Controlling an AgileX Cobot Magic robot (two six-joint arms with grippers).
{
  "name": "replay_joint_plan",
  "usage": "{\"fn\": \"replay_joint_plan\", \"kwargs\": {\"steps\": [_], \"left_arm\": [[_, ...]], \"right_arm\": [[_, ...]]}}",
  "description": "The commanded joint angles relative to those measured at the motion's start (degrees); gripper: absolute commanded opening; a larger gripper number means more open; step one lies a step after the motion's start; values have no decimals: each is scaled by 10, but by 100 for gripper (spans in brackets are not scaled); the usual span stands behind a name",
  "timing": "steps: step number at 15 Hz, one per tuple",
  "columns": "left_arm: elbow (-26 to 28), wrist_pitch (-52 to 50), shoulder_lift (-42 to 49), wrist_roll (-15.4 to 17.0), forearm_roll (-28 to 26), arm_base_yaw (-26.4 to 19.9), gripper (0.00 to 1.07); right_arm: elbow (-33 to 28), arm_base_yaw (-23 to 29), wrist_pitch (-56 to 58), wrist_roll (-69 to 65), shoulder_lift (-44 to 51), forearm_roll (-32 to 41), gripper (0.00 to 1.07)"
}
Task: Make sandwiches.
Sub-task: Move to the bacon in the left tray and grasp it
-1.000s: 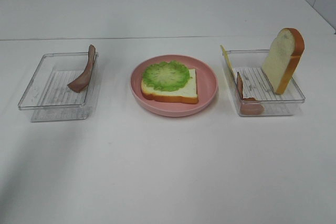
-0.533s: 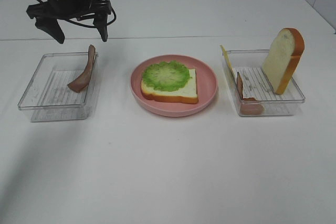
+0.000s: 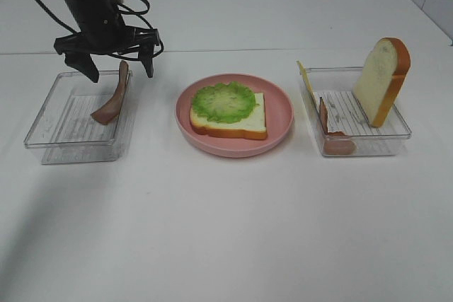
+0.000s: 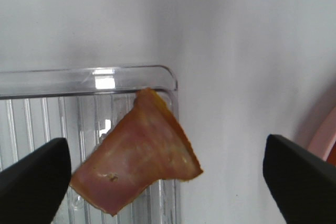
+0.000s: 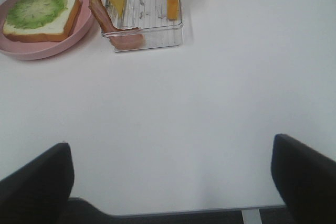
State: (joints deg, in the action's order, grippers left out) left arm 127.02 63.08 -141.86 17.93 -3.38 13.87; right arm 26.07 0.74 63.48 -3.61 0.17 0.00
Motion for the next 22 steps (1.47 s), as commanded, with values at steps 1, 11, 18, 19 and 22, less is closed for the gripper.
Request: {"fn": "replay_joint_plan", "kwargs": {"steps": [1, 11, 18, 19, 22], "left_arm": [[-1, -6, -5, 7, -2, -1, 91], [7, -14, -5, 54, 2, -1, 57], [7, -26, -10, 60, 11, -1, 12], [7, -30, -9, 60, 11, -1, 7], [7, -39, -3, 58, 13, -1, 0]], "right_arm": [[-2, -1, -5, 2, 19, 0, 98], [-2, -1, -5, 2, 19, 0, 98], [-2, -1, -5, 2, 19, 0, 98], [-2, -1, -5, 2, 19, 0, 98], [-2, -1, -5, 2, 19, 0, 98]]}}
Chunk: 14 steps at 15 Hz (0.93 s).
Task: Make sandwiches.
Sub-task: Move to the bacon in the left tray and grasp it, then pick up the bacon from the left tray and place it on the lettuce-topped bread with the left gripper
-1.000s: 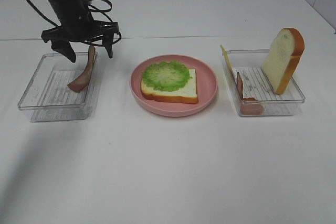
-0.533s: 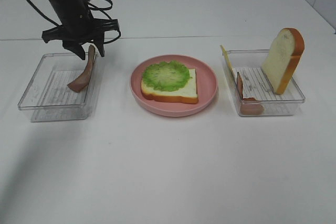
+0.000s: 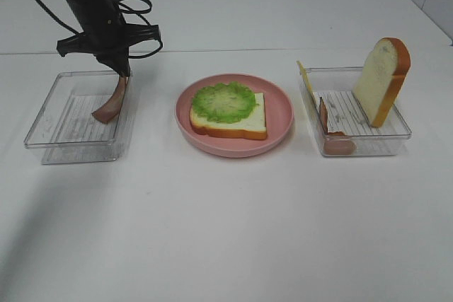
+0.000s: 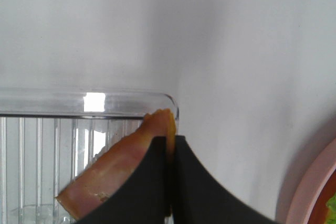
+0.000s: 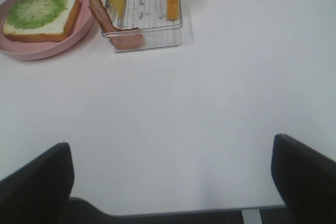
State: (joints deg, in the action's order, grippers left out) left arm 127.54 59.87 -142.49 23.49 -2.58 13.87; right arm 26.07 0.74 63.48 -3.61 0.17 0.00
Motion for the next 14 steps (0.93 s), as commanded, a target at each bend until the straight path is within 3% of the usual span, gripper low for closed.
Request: {"fn": "replay_joint_plan", "kwargs": {"steps": [1, 4, 5, 8, 11, 14], "left_arm": [[2, 2, 3, 3, 7, -1, 0], [2, 28, 6, 1, 7, -1, 0], [7, 46, 22, -19, 6, -1, 0], [21, 61, 57, -26, 1, 1, 0], [22, 54, 102, -33, -25, 18, 0], [22, 42, 114, -37, -52, 67, 0]], "right_arm": [[-2, -1, -5, 2, 19, 0, 98], [-2, -1, -5, 2, 19, 0, 98], [-2, -1, -5, 2, 19, 0, 98], [-2, -1, -5, 2, 19, 0, 98], [-2, -1, -5, 2, 19, 0, 98], [-2, -1, -5, 2, 19, 0, 98]]}}
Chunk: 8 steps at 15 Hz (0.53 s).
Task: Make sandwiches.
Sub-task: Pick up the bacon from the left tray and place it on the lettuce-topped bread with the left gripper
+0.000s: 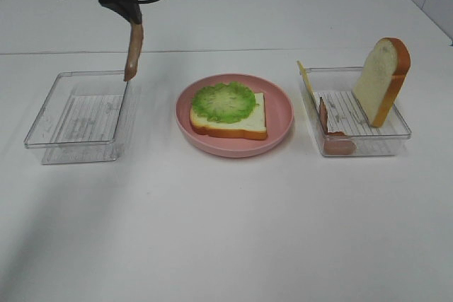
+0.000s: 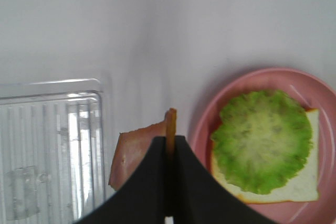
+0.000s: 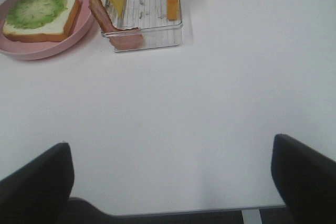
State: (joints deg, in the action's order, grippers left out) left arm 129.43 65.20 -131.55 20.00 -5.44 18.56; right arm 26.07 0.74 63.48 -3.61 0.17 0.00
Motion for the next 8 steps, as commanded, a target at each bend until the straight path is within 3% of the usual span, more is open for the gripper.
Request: {"fn": "replay_joint_plan", "kwargs": {"steps": [1, 4, 8], "left_arm": [[3, -19, 5, -2, -34, 29, 0], [3, -130, 3, -2, -122, 90, 0], [2, -233, -22, -2, -202, 131, 0]], "right_arm": [[-2, -1, -5, 2, 19, 0, 98], [-2, -1, -5, 2, 19, 0, 98], [-2, -1, -5, 2, 19, 0, 98]]}}
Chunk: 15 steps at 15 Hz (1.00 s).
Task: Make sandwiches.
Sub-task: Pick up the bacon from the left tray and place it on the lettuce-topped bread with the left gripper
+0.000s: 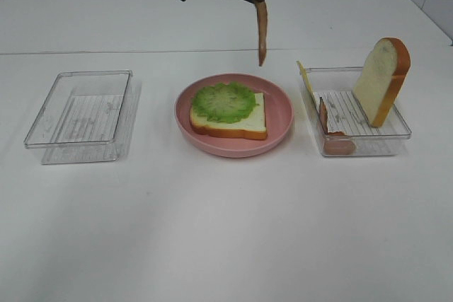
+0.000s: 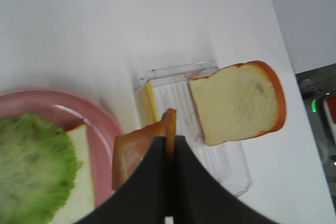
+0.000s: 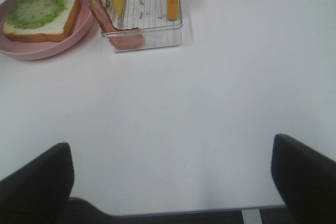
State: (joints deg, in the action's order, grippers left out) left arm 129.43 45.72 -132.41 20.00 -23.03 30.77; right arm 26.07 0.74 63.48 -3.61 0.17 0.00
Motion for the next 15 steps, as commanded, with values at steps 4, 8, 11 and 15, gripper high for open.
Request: {"fn": "replay_joint_plan", "kwargs": {"steps": [4, 8, 11, 15], "left_arm": [[2, -57, -65, -2, -113, 6, 0], [2, -45, -106, -1, -132, -8, 0], [1, -21, -124, -1, -142, -17, 0], [1, 19, -122, -2, -123, -38, 0]], "right_arm": [[-2, -1, -5, 2, 19, 0, 98], [-2, -1, -5, 2, 19, 0, 98], [-2, -1, -5, 2, 19, 0, 98], [-2, -1, -5, 2, 19, 0, 98]]}}
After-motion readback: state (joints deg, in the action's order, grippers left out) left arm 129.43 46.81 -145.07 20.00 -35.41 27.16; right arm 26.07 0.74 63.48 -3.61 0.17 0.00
